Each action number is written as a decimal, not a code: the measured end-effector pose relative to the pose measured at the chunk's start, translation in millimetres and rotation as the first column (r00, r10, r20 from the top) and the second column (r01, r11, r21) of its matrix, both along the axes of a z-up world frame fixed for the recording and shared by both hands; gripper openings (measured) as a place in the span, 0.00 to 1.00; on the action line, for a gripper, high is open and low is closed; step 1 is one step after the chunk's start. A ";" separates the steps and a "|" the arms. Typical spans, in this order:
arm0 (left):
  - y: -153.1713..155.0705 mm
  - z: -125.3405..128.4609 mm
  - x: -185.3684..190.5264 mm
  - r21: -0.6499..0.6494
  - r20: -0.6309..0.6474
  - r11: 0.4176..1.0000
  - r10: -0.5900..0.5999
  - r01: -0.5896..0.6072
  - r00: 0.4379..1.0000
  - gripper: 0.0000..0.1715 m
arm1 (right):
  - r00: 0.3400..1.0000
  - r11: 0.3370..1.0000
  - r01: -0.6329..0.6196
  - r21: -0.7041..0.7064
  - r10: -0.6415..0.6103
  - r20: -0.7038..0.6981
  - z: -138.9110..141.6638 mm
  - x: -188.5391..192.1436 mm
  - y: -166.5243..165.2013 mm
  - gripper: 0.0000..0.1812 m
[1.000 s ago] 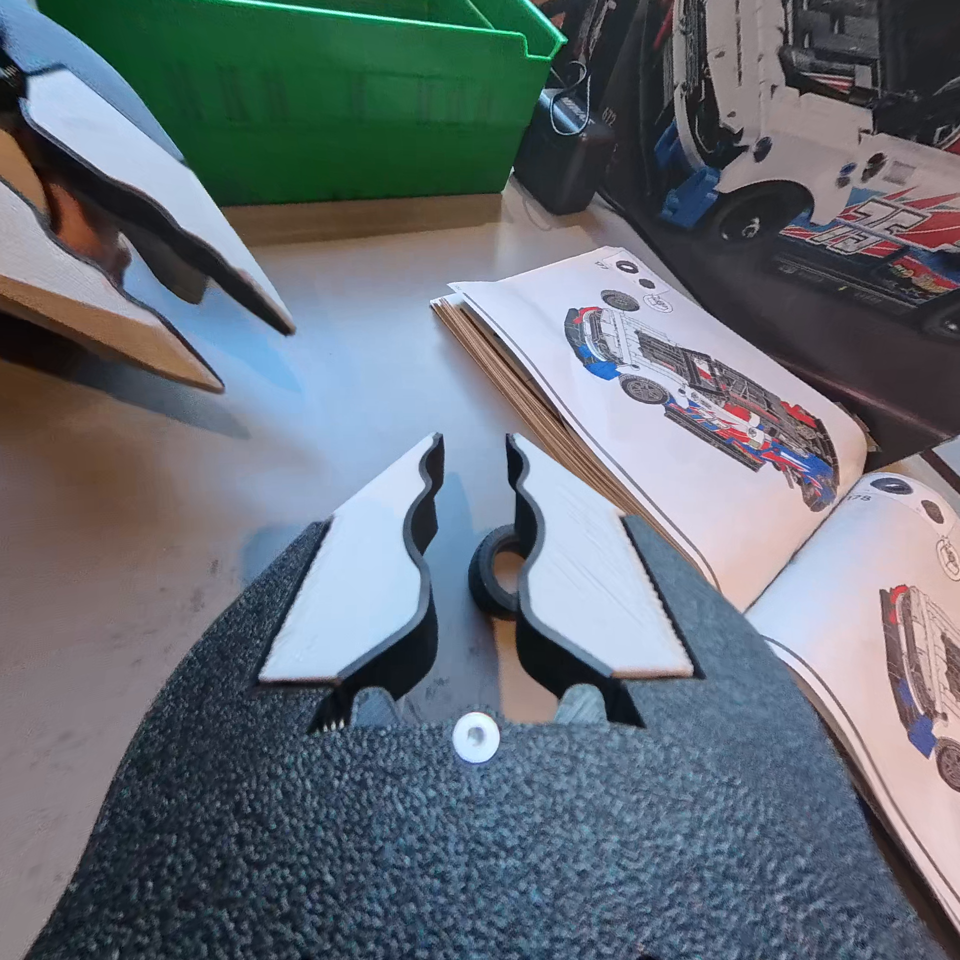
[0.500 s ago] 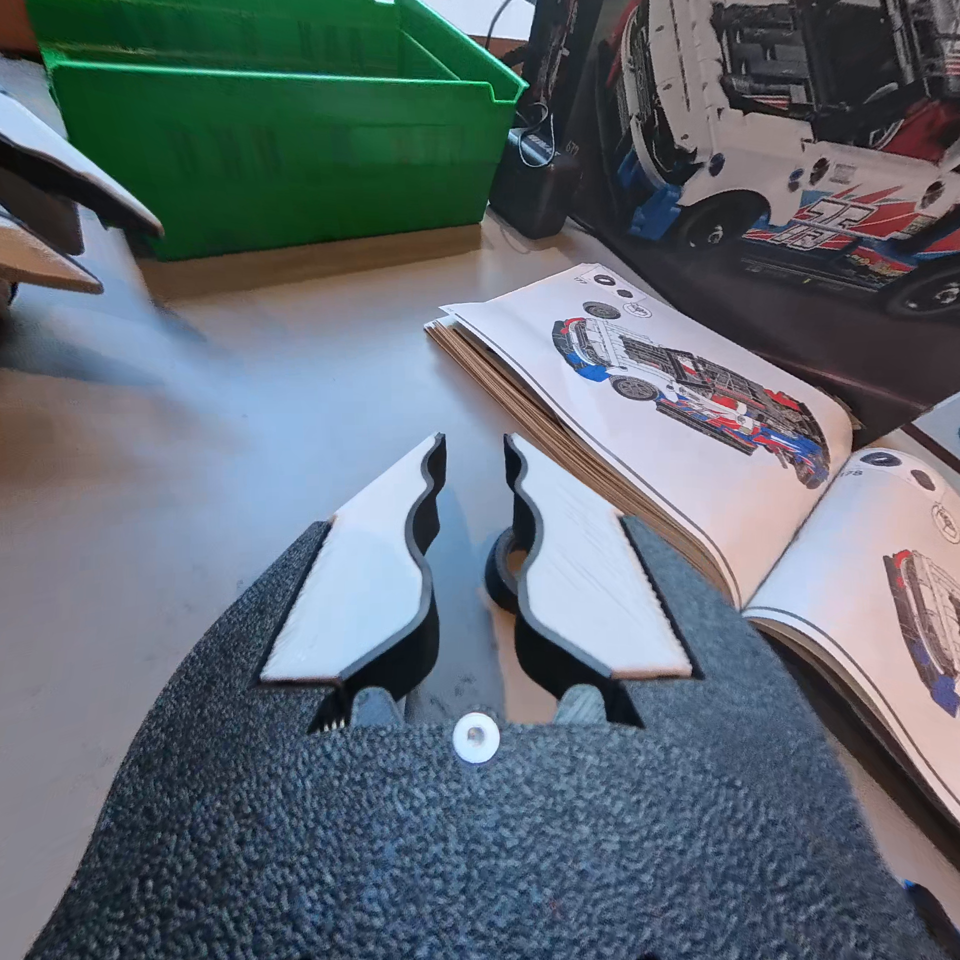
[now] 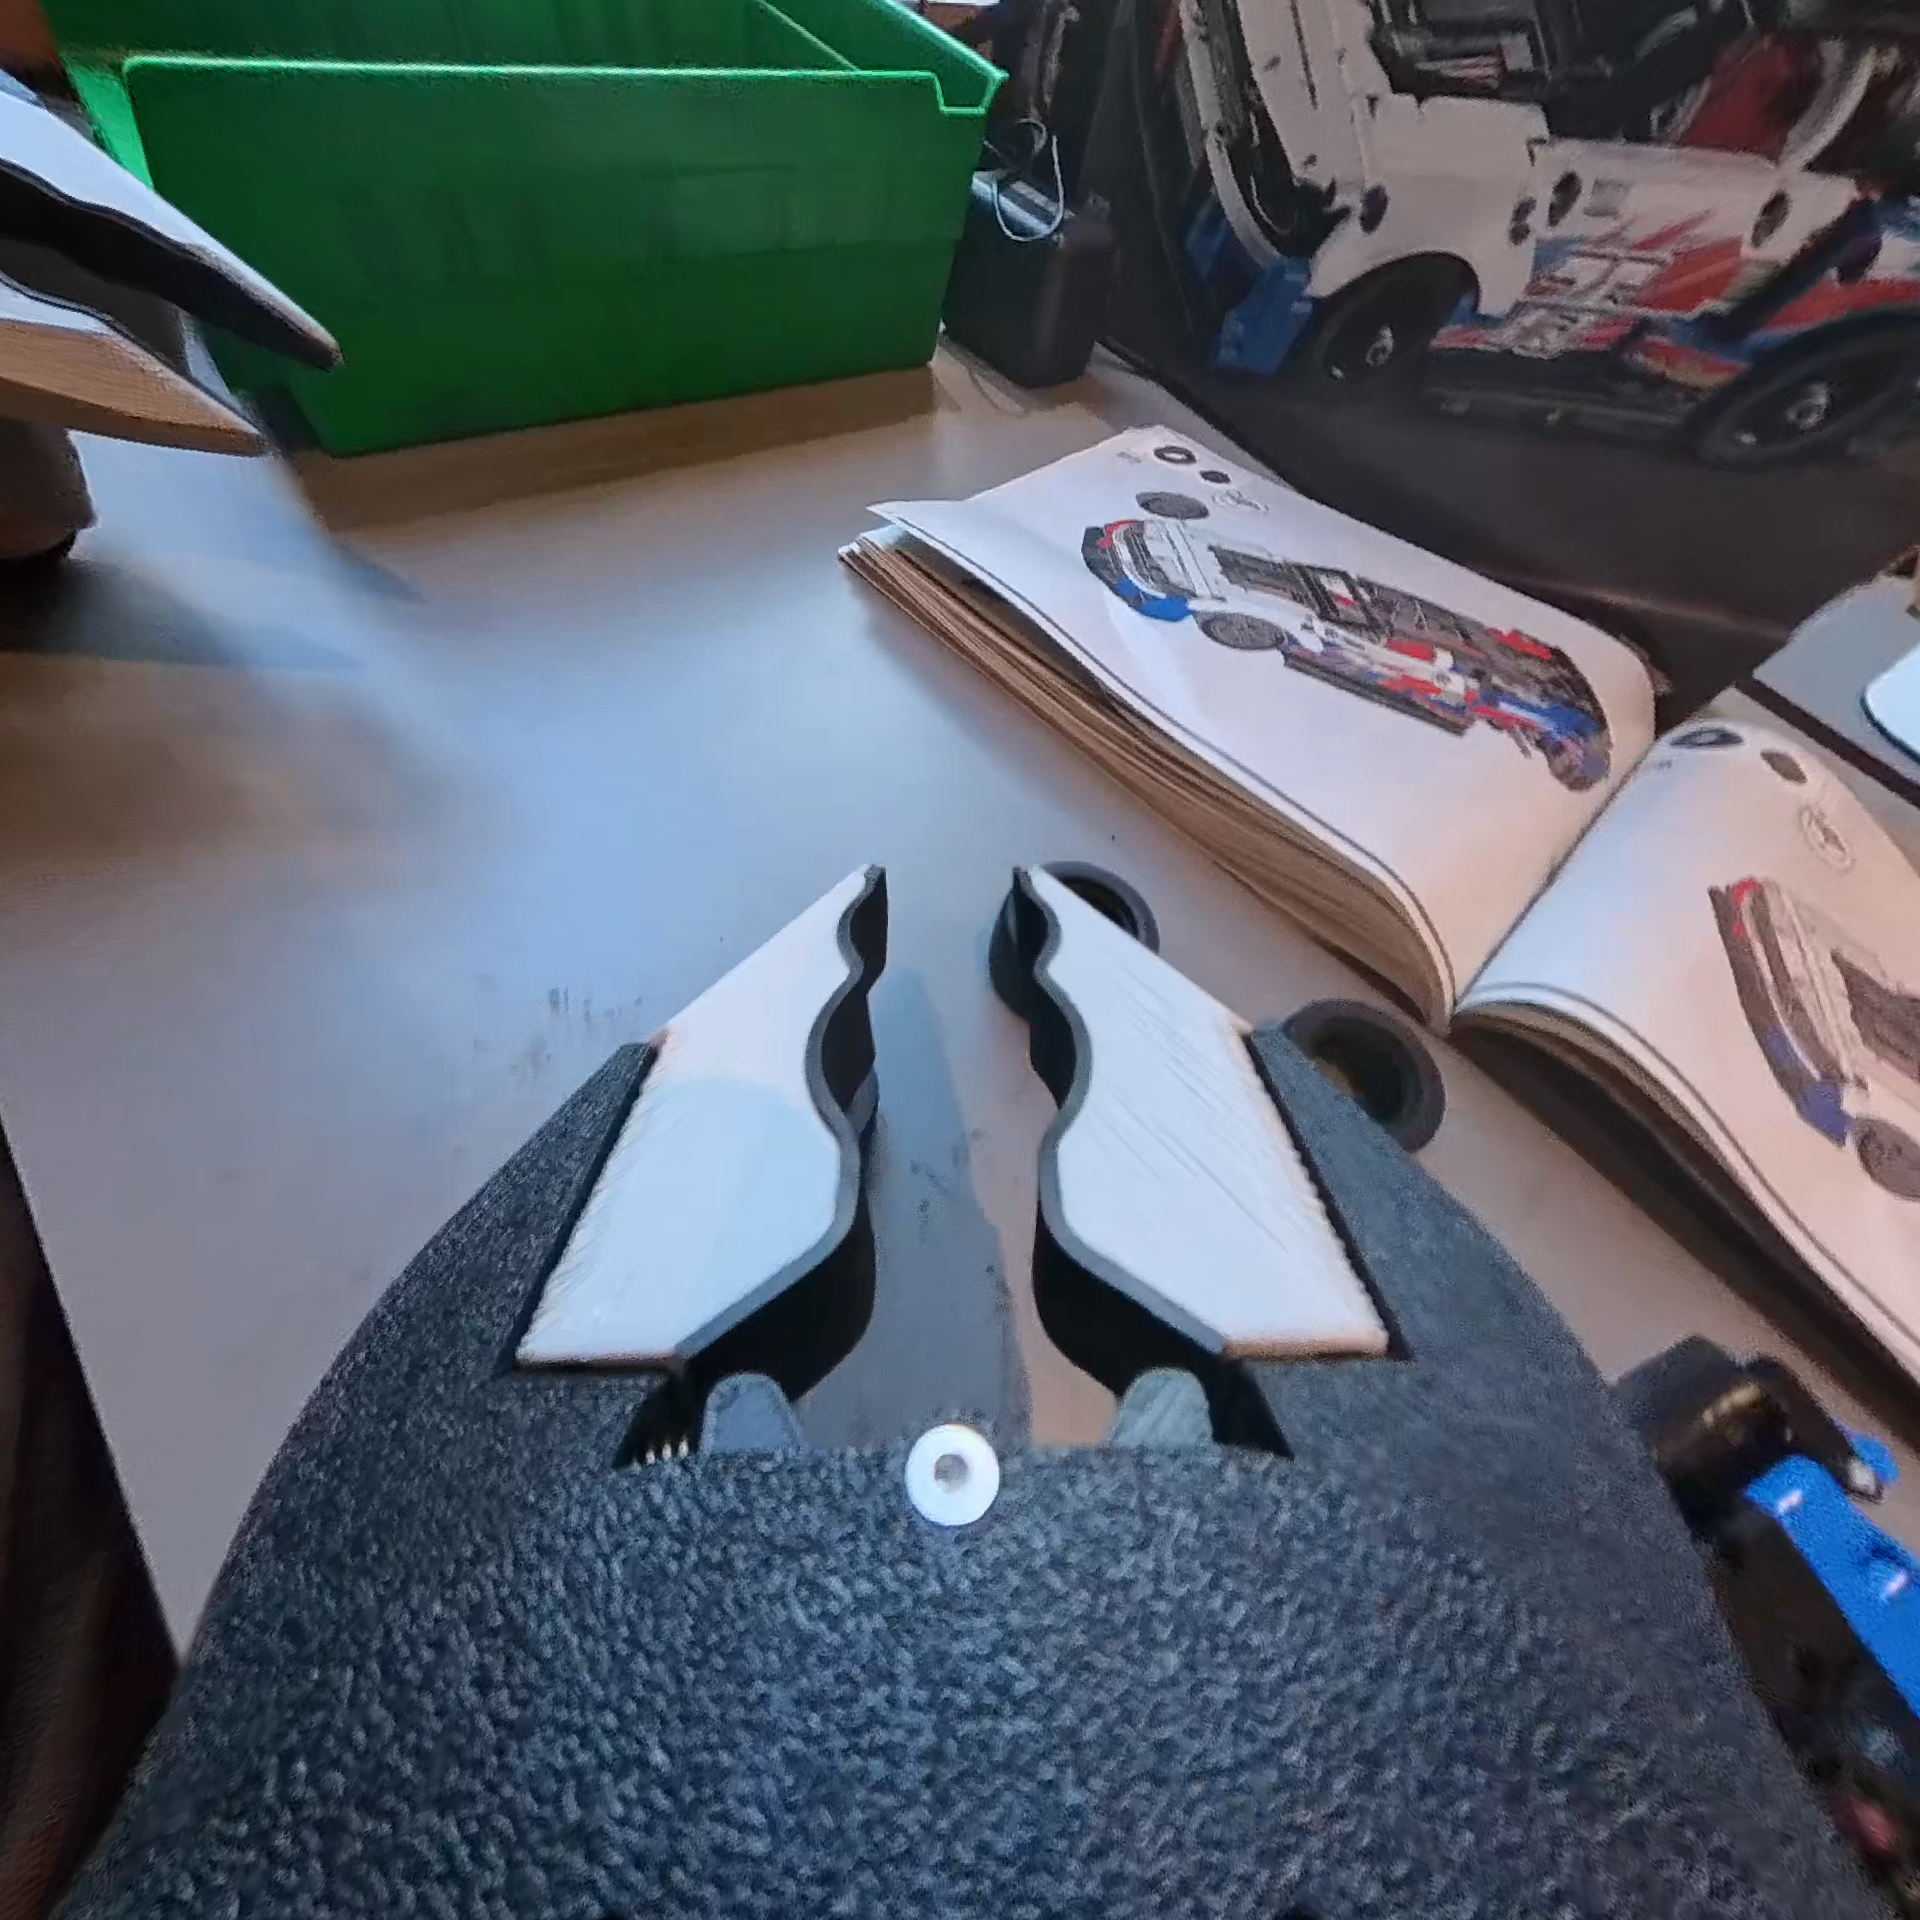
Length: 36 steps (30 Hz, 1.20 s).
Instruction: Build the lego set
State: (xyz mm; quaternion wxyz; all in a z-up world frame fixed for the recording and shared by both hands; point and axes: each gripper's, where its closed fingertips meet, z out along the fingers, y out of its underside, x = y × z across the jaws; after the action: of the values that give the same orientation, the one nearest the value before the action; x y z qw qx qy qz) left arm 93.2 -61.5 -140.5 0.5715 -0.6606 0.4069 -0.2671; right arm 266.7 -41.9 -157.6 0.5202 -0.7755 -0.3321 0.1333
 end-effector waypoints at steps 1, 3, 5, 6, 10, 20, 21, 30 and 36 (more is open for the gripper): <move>0.1 -0.6 0.3 0.002 -0.006 1.000 0.001 -0.001 1.000 0.14 | 1.000 1.000 0.011 -0.006 -0.011 -0.010 -1.4 2.9 -3.5 0.13; 0.4 -1.5 1.0 0.006 -0.015 1.000 0.004 -0.004 1.000 0.13 | 0.999 0.999 0.037 0.002 -0.037 -0.004 -5.8 8.9 -10.0 0.14; 0.8 -3.0 1.9 0.004 -0.025 1.000 0.005 -0.005 1.000 0.13 | 0.998 0.998 0.054 0.012 -0.054 0.016 -11.1 12.4 -15.9 0.14; 1.1 -4.0 2.3 0.002 -0.031 1.000 0.004 -0.004 1.000 0.12 | 0.999 0.999 0.043 -0.003 -0.043 0.018 -14.5 10.9 -19.6 0.14; 3.1 -9.1 4.6 -0.020 -0.059 1.000 0.001 -0.002 0.998 0.12 | 1.000 0.999 0.019 -0.036 -0.019 0.014 -19.8 7.5 -24.2 0.16; 6.1 -13.7 5.8 -0.029 -0.087 0.999 0.013 -0.015 0.996 0.12 | 0.999 1.000 -0.003 -0.022 0.002 -0.038 -7.9 2.7 -14.3 0.16; 6.5 -14.0 5.8 -0.030 -0.089 0.999 0.014 -0.017 0.996 0.12 | 0.999 1.000 -0.007 -0.011 0.006 -0.035 -2.1 0.9 -9.4 0.16; 8.3 -13.5 5.1 -0.030 -0.085 0.999 0.022 -0.024 0.996 0.12 | 0.987 0.973 0.145 -0.178 -0.130 0.097 13.5 -34.4 135.2 0.28; 7.1 -9.1 3.2 -0.005 -0.066 1.000 0.029 -0.029 0.997 0.12 | 0.969 0.910 0.188 -0.370 -0.110 0.220 -47.9 -60.0 187.8 0.42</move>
State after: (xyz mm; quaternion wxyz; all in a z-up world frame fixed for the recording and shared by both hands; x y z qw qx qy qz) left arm 96.4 -54.4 -149.6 0.5598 -0.6765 0.4150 -0.2381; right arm 206.7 145.9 -205.5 0.3301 -0.8954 -0.2878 0.0798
